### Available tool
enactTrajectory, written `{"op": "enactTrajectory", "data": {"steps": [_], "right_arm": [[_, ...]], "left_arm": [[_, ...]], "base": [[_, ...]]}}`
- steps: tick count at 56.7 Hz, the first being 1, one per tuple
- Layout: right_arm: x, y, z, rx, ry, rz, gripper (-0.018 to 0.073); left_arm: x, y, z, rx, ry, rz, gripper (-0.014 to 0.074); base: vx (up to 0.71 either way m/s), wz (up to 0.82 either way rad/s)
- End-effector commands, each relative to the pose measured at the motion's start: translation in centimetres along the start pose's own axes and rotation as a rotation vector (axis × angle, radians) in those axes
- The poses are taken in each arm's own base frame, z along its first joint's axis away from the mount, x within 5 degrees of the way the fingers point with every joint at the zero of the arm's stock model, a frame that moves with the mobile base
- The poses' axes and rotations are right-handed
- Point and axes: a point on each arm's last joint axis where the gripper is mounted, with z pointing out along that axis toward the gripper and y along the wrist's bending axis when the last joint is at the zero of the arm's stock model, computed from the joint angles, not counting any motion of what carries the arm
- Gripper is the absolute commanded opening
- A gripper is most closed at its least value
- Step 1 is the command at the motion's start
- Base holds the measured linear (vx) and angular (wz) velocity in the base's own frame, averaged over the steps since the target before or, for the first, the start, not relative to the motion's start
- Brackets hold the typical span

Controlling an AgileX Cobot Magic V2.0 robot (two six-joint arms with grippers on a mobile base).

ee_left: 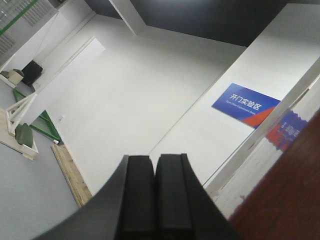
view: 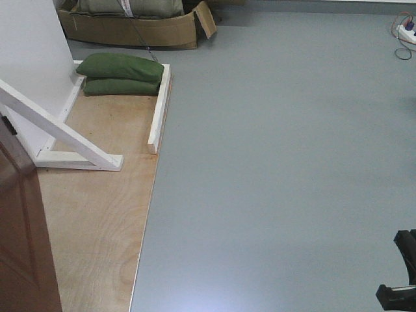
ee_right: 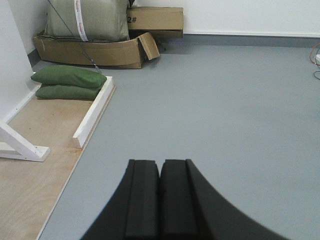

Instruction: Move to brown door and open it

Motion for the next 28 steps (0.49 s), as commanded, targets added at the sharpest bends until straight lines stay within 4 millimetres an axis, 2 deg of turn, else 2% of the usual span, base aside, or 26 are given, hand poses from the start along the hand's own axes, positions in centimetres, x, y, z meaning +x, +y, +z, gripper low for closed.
{"op": "enactTrajectory", "data": {"steps": [1,28], "right_arm": [[-0.6,-0.1,0.0,0.007,-0.079,-0.011,0.0000],[-0.7,-0.1,0.0,0.008,-0.083,-0.011,0.0000]], "left_arm": [[0.8,-2.1,0.2,0.164,0.095,0.034,-0.0004],[2.2,-3.3,-0.3,0.299,0.256,0.038,-0.0004]], "base": [[0.00,0.00],[0.00,0.00]]}}
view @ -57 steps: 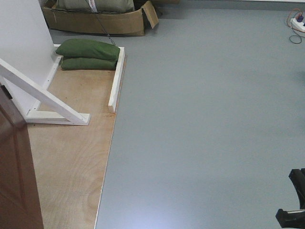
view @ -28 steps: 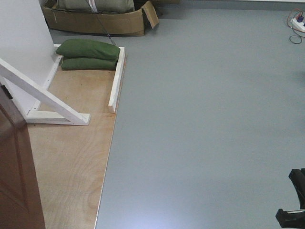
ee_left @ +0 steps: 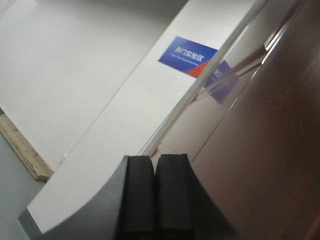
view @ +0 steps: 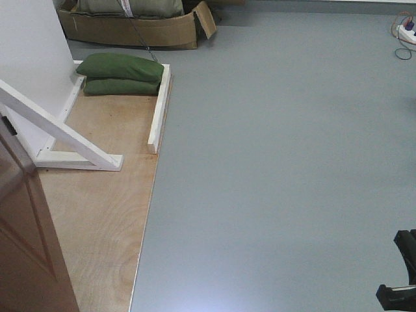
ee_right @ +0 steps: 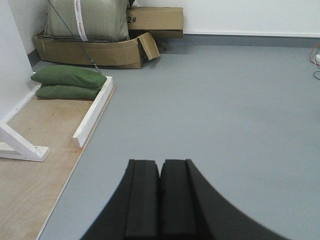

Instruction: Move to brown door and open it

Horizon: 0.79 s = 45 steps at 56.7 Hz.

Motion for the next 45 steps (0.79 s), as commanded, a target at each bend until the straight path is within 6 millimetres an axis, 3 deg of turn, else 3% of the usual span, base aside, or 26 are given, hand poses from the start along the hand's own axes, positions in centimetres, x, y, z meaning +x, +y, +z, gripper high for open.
{"op": "enactTrajectory", "data": {"steps": [1,20,45], "right_arm": [[-0.7,-0.1,0.0,0.008,-0.083,-0.011,0.0000],[-0.7,-0.1,0.0,0.008,-0.083,-0.011,0.0000],[-0.7,-0.1,0.0,0.008,-0.083,-0.011,0.0000]], "left_arm": [[0.7,-1.4,0.4,0.100,0.078,0.030,-0.0004],[2.4,-2.8,-0.2,0.264,0.274,0.016,-0.0004],[4.5,-3.6,0.2,0.317,0.395,0.062,-0.0004]], "base": [[0.00,0.00],[0.00,0.00],[0.00,0.00]]}}
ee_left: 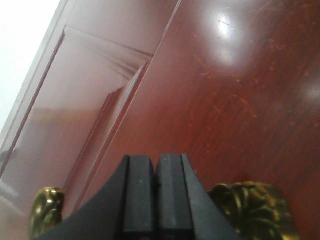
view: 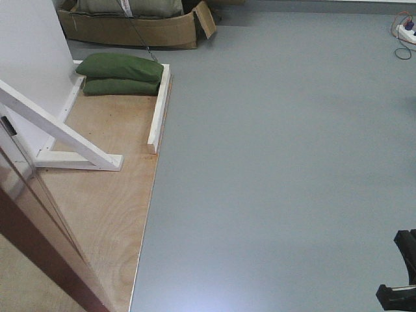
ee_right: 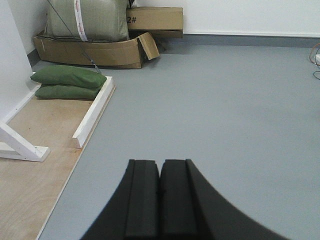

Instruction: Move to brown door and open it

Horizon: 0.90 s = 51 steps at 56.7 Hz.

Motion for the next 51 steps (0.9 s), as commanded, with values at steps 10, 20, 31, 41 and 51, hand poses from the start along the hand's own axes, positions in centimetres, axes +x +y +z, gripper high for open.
{"op": "enactTrajectory", "data": {"steps": [10,20,31,41,51], "right_arm": [[-0.6,-0.1,0.0,0.007,-0.082,-0.011,0.0000],[-0.6,-0.1,0.0,0.007,-0.080,-0.011,0.0000],[-0.6,-0.1,0.0,0.007,-0.079,-0.011,0.0000],[-0.6,-0.1,0.0,0.007,-0.079,-0.011,0.0000],[-0.6,-0.1,0.0,0.007,-0.079,-0.011,0.0000]], "left_arm": [[-1.8,-2.7,1.6,0.110,-0.026,0.141,-0.0004],[-1.8,-3.9,2.7,0.162,0.013,0.179,-0.0004],[-1.6,-4.9,3.4,0.208,0.047,0.200,-0.0004],[-1.2,-5.9,3.6,0.278,0.083,0.272,-0.0004],[-0.5,-6.3,3.7,0.312,0.122,0.275,-0.0004]], "base": [[0.00,0.00],[0.00,0.00],[0.00,0.00],[0.00,0.00],[0.00,0.00]]}}
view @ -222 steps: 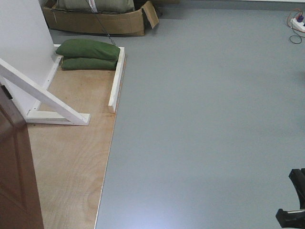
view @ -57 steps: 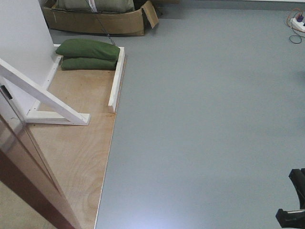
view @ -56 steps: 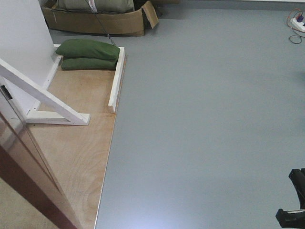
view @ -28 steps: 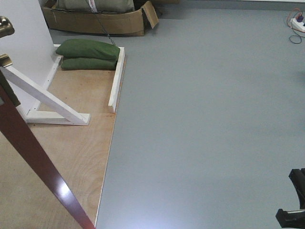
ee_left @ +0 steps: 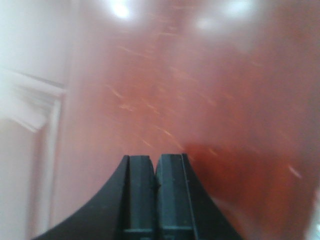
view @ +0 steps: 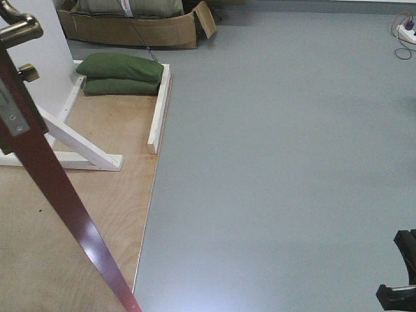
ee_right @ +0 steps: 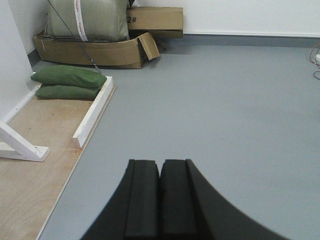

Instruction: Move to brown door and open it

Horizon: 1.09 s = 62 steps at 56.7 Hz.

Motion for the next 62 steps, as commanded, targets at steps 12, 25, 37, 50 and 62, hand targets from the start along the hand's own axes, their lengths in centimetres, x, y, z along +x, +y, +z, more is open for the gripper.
{"op": "enactTrajectory", "data": {"steps": [12,25,37,50,62], "right_arm": [[-0.61,-0.06,-0.02,0.007,-0.079,-0.011,0.0000],[-0.61,-0.06,-0.02,0.007,-0.079,-0.011,0.0000],[-0.61,-0.06,-0.02,0.007,-0.079,-0.011,0.0000],[-0.61,-0.06,-0.02,0.007,-0.079,-0.011,0.0000],[-0.67,-0.06,-0.03,0.008,-0.086,-0.011,0.0000]], "left_arm": [[-0.71,-1.13,0.29,0.064,-0.005,0.004,-0.0004],[-1.05,-0.85,0.29,0.033,-0.042,0.002,-0.0004],[-1.23,-0.70,0.29,0.016,-0.062,0.001,-0.0004],[-1.23,-0.70,0.29,0.016,-0.062,0.001,-0.0004],[-1.23,-0.70,0.29,0.016,-0.062,0.001,-0.0004]], "base": [[0.00,0.00],[0.00,0.00],[0.00,0.00],[0.00,0.00],[0.00,0.00]]}}
